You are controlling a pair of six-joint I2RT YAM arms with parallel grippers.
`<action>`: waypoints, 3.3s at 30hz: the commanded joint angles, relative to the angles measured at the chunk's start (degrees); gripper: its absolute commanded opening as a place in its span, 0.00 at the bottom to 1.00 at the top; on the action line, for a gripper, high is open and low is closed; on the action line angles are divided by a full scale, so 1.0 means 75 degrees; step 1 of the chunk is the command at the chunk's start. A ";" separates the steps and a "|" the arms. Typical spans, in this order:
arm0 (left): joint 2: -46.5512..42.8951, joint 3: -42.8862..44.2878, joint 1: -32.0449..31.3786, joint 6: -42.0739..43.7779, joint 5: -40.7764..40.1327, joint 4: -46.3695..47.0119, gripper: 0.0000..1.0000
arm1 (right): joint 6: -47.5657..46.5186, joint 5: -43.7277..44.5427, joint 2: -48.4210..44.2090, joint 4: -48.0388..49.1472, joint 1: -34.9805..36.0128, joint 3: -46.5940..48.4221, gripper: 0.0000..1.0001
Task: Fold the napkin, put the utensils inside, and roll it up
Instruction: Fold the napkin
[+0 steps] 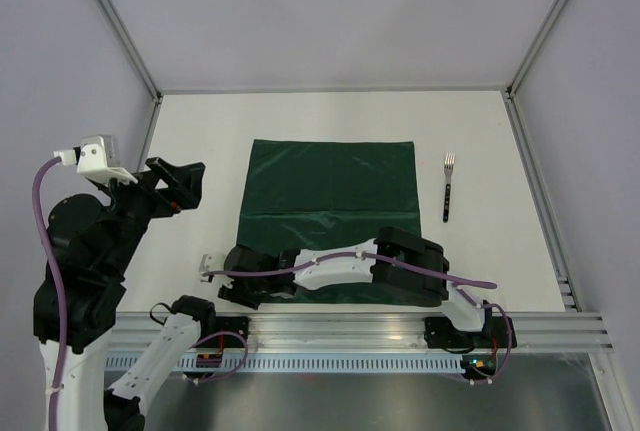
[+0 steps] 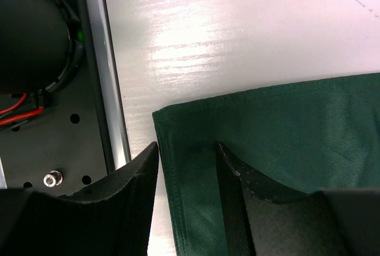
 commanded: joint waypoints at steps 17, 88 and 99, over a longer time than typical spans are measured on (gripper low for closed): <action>-0.0166 -0.0013 0.0015 0.0098 -0.0055 -0.0258 1.00 | 0.0127 -0.0135 0.0286 -0.0279 -0.0443 0.0244 0.20; 0.0455 -0.1560 0.0015 -0.0113 0.1046 0.1183 1.00 | -0.0764 -0.0405 -0.3195 -0.0772 -0.6818 -0.1772 0.00; 0.0490 -0.1689 0.0015 -0.0124 0.1151 0.1300 1.00 | -0.0776 -0.0464 -0.3101 -0.0584 -0.7697 -0.1854 0.00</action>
